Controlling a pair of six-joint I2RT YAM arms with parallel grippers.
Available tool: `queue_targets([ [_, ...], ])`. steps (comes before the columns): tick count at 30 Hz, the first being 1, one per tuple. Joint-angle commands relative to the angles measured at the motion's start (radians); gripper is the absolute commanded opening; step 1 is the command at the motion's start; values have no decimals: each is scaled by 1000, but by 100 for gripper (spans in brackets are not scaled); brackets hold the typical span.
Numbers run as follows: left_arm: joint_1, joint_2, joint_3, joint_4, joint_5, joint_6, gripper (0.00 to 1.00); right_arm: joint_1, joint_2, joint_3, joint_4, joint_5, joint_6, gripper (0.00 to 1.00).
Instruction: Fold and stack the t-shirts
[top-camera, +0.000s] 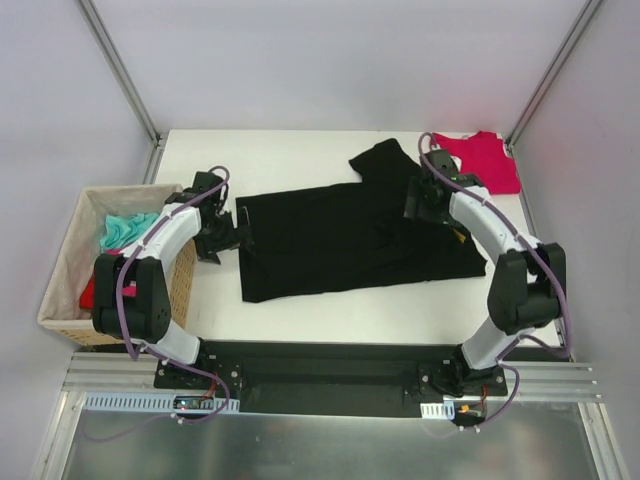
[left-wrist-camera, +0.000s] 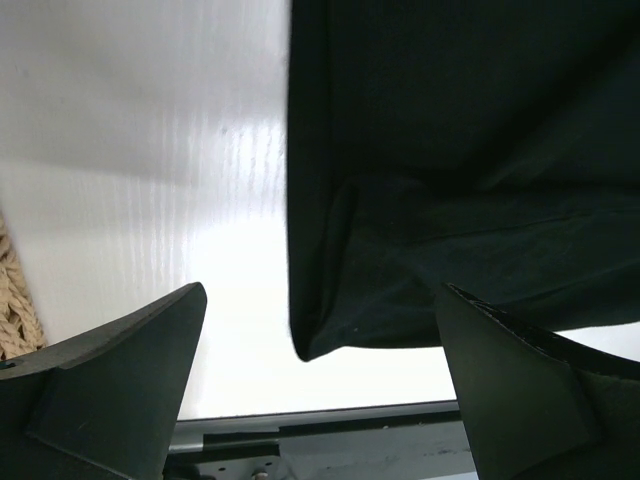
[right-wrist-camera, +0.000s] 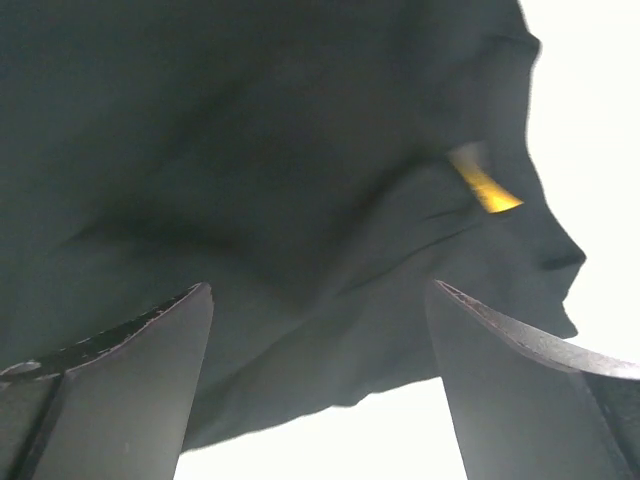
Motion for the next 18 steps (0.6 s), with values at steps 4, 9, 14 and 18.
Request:
queue_targets([
  [4,9,-7,118,-8,73,-28,99,170,-111,-139,-21,22,32,90],
  [9,8,37,140,-9,72,-26,99,171,-161,-293,33,18,56,90],
  [14,8,53,163,-12,75,-28,99,140,-157,-357,86,-27,73,89],
  [18,8,59,189,-11,64,-28,99,117,-146,-387,112,-41,73,88],
])
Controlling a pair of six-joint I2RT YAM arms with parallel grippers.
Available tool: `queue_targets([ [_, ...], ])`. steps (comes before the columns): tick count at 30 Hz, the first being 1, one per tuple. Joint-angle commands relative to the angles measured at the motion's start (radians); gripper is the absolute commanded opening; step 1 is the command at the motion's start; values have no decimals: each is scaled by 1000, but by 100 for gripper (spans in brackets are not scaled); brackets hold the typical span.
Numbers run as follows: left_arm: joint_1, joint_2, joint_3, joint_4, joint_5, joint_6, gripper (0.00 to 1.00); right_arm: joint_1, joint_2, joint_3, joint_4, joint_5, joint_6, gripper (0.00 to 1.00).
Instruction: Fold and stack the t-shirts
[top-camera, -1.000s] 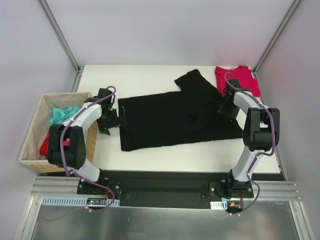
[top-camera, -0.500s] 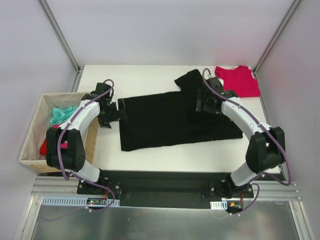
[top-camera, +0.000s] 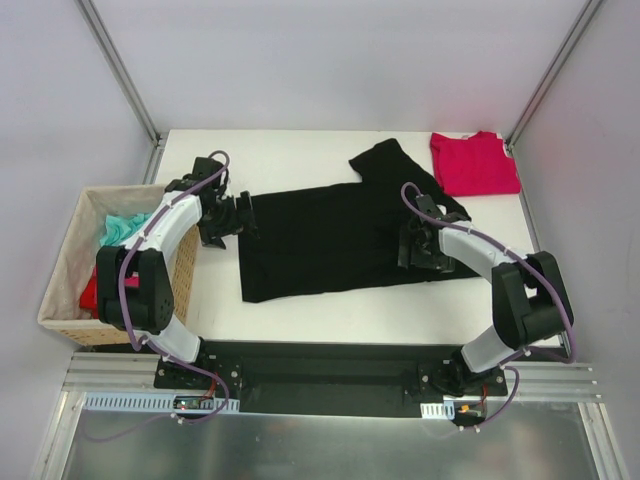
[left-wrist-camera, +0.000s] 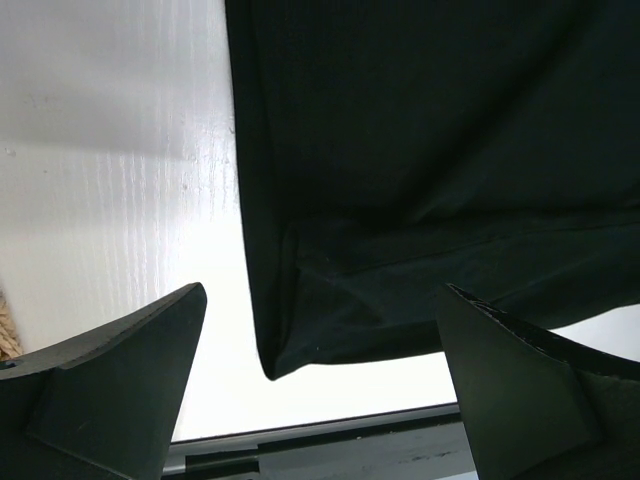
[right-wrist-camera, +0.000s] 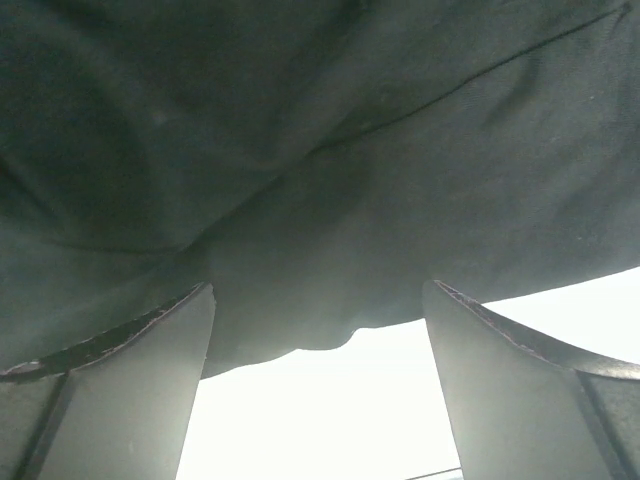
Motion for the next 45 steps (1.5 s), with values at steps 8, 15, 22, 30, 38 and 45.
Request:
queue_targets([
  [8,5,37,102,-20,14,-22,99,-83,-34,-22,73,-54,8,88],
  [15,-15,111,140,-40,-22,-20,99,-116,3,-45,84,-69,31,87],
  [22,-26,221,153,-121,-116,0,99,-126,-28,-69,104,-75,29,87],
  [30,-35,252,139,-126,-84,14,80,-132,-3,-74,119,-88,32,87],
  [38,-44,223,160,-144,-58,26,53,-131,20,-68,130,-98,32,87],
  [45,-66,240,169,-148,-27,34,46,-131,11,-68,130,-103,34,86],
])
